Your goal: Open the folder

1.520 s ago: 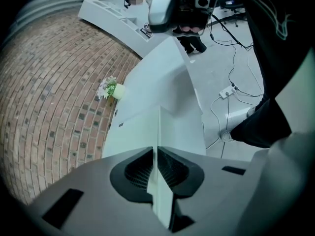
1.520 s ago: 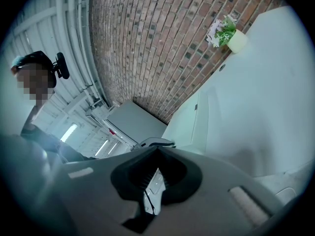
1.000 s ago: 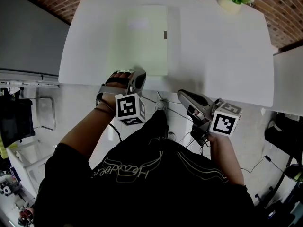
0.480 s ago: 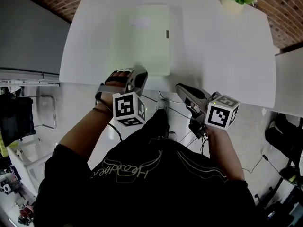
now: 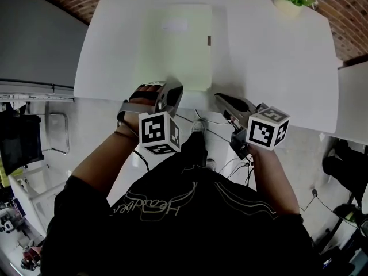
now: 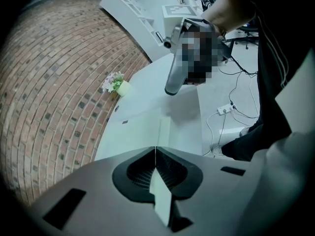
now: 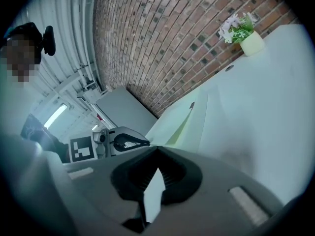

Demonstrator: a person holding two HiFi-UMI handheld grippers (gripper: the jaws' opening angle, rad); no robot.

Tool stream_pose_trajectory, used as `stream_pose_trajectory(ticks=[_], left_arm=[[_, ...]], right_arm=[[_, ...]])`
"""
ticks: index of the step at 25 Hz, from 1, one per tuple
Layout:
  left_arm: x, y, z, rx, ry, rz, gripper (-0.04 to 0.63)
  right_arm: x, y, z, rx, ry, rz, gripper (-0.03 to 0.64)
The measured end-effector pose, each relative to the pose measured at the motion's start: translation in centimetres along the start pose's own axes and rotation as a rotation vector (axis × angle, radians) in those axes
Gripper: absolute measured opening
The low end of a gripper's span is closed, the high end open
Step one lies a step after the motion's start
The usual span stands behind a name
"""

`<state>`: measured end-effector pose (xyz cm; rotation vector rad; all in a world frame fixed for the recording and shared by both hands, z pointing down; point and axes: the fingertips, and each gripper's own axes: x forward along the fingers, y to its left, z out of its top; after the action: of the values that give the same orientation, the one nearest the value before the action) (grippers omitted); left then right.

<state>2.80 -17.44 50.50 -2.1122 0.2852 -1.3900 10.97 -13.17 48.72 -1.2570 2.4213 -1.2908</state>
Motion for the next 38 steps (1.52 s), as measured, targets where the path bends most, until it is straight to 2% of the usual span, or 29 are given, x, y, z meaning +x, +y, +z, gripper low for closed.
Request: stream_pose_trajectory(ticks=[3, 7, 16, 22, 38], left_arm=[[-0.1, 0.1, 0.1, 0.000, -0.004, -0.002, 0.006], [-0.3, 0.1, 0.1, 0.000, -0.007, -0.005, 0.007], [-0.6, 0.1, 0.0, -0.002, -0.016, -0.016, 0.006], [-0.9, -0.1, 0.0, 0.000, -0.031, -0.019, 0.007], [-0.7, -0.1, -0.2, -0.017, -0.026, -0.011, 0.006]], right_arm=[[0.8, -1.0, -0.4, -0.066, 0.028, -0.044, 0.005], [1.9, -1.7, -0.6, -0.206, 0.058, -0.097, 0.005], [3.3, -1.4, -0.4, -0.323, 0.084, -0.127, 0.005], [4.1, -1.5, -0.5, -0.450, 0.110, -0.180, 0.005], [5.1, -2.0, -1.0, -0.490, 0.139, -0.197, 0.003]])
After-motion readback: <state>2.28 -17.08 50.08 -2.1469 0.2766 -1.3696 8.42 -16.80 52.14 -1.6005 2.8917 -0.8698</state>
